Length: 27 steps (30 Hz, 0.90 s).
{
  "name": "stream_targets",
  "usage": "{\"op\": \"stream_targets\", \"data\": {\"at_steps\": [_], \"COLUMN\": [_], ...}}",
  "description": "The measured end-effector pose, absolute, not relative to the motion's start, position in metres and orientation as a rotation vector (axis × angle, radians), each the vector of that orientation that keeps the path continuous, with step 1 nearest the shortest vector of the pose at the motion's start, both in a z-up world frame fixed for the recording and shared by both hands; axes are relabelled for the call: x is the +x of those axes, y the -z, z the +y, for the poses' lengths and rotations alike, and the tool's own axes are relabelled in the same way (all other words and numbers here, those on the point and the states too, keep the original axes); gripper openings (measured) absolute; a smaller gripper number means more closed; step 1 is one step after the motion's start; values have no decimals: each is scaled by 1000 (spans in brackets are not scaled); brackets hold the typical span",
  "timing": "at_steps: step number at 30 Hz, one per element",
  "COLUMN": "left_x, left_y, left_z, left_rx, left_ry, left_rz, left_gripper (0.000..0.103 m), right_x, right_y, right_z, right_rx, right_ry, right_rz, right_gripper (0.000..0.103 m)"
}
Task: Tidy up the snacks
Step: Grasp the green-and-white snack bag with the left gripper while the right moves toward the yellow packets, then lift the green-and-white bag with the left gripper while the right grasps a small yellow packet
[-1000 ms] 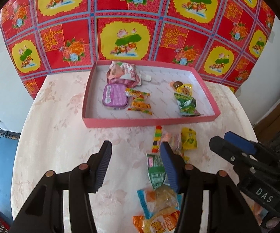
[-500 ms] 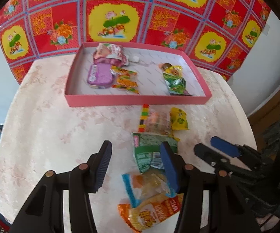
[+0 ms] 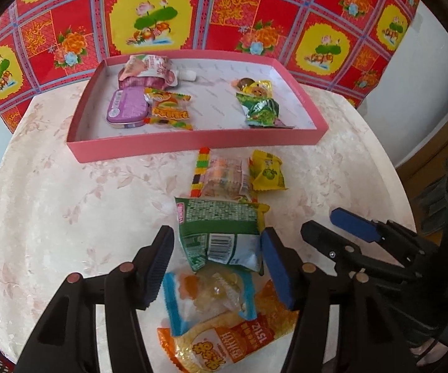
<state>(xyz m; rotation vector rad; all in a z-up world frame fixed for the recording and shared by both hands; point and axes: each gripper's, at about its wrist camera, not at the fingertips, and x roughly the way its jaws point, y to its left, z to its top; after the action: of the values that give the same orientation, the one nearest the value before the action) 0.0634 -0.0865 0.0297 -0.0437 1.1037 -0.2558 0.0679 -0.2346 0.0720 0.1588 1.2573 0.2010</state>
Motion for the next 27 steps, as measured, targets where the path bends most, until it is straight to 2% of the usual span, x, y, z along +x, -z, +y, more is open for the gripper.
{"op": "stream_targets", "data": {"at_steps": [6, 12, 27], "left_x": [67, 66, 65], "left_y": [-23, -24, -32], "left_z": [-87, -84, -40], "left_rx": [-60, -71, -93], "left_ry": [252, 254, 135], "left_rz": [1112, 1091, 1030], "left_gripper": [61, 54, 53], "right_x": [67, 67, 78], "right_y": [-72, -72, -72], "right_z": [-238, -238, -233], "right_rx": [182, 182, 185], "right_ry": [-210, -214, -198], "right_rz": [1244, 1239, 1272], "right_gripper": [49, 49, 49]}}
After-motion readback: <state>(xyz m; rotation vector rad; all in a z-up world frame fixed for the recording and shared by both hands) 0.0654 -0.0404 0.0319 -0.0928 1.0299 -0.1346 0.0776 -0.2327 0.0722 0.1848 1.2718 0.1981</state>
